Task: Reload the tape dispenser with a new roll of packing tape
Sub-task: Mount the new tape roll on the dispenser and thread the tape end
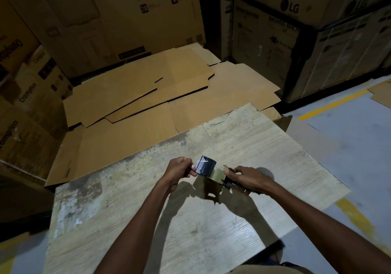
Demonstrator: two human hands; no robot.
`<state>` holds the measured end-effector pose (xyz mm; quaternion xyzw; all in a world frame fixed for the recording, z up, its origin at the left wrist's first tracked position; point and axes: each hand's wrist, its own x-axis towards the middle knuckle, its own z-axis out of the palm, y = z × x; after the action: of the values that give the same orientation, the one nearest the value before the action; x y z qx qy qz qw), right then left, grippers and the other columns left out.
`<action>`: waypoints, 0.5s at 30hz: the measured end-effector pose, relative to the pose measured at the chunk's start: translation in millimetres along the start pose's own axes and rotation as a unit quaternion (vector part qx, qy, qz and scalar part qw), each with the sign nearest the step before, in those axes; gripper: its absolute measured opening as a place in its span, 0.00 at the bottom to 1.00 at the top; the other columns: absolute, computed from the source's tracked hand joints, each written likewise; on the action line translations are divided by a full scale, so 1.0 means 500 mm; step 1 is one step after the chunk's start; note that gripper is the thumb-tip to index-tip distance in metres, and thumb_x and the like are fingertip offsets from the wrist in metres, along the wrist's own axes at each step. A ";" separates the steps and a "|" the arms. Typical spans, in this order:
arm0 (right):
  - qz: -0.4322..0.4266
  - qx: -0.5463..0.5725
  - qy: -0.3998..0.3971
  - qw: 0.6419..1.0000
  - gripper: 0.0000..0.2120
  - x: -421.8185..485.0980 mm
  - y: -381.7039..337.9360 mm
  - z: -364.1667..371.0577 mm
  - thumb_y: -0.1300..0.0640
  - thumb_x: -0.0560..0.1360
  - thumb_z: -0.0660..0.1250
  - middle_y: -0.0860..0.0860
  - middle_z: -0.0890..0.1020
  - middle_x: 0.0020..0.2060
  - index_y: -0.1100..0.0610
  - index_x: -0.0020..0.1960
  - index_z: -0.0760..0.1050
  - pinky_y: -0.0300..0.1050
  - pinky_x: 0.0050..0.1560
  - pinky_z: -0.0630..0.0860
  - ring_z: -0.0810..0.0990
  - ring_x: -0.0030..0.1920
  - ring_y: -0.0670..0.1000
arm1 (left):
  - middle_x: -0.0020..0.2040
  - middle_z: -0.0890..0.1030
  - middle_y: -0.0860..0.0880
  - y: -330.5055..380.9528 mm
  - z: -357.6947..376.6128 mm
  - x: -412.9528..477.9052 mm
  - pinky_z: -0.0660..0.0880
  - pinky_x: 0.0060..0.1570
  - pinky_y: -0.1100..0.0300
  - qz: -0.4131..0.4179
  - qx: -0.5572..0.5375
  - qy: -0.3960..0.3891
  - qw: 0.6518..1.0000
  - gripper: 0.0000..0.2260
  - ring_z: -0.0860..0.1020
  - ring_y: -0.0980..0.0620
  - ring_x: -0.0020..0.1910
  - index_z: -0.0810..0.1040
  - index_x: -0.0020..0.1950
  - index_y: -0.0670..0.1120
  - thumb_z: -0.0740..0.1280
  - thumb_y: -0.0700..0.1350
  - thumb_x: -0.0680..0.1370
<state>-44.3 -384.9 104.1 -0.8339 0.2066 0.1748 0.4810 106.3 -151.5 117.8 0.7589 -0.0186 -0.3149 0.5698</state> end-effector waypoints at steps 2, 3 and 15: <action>0.004 -0.005 -0.006 1.000 0.39 0.005 -0.008 -0.002 0.22 0.74 0.59 0.57 0.87 0.38 0.59 0.52 0.80 0.43 0.34 0.81 0.87 0.37 0.55 | 0.39 0.85 0.40 0.001 -0.003 0.001 0.74 0.34 0.60 0.000 -0.006 0.000 1.000 0.07 0.83 0.47 0.34 0.79 0.45 0.39 0.63 0.36 0.81; 0.005 -0.004 -0.011 1.000 0.41 0.007 -0.011 -0.002 0.20 0.72 0.59 0.56 0.85 0.34 0.60 0.47 0.80 0.42 0.32 0.79 0.85 0.34 0.54 | 0.40 0.85 0.40 0.001 -0.005 0.001 0.74 0.34 0.59 0.000 -0.010 -0.001 1.000 0.07 0.83 0.46 0.35 0.79 0.46 0.39 0.63 0.37 0.80; 0.120 -0.052 -0.014 0.991 0.49 0.019 -0.027 0.028 0.13 0.63 0.56 0.55 0.84 0.31 0.60 0.44 0.81 0.43 0.33 0.80 0.83 0.30 0.53 | 0.40 0.85 0.38 0.002 -0.003 -0.005 0.75 0.37 0.58 0.027 0.028 -0.032 0.999 0.08 0.83 0.47 0.36 0.79 0.44 0.39 0.62 0.36 0.80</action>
<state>-30.6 -367.9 102.7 -0.8243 0.2885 0.2535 0.4159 105.3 -149.3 120.0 0.7634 -0.0661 -0.3229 0.5554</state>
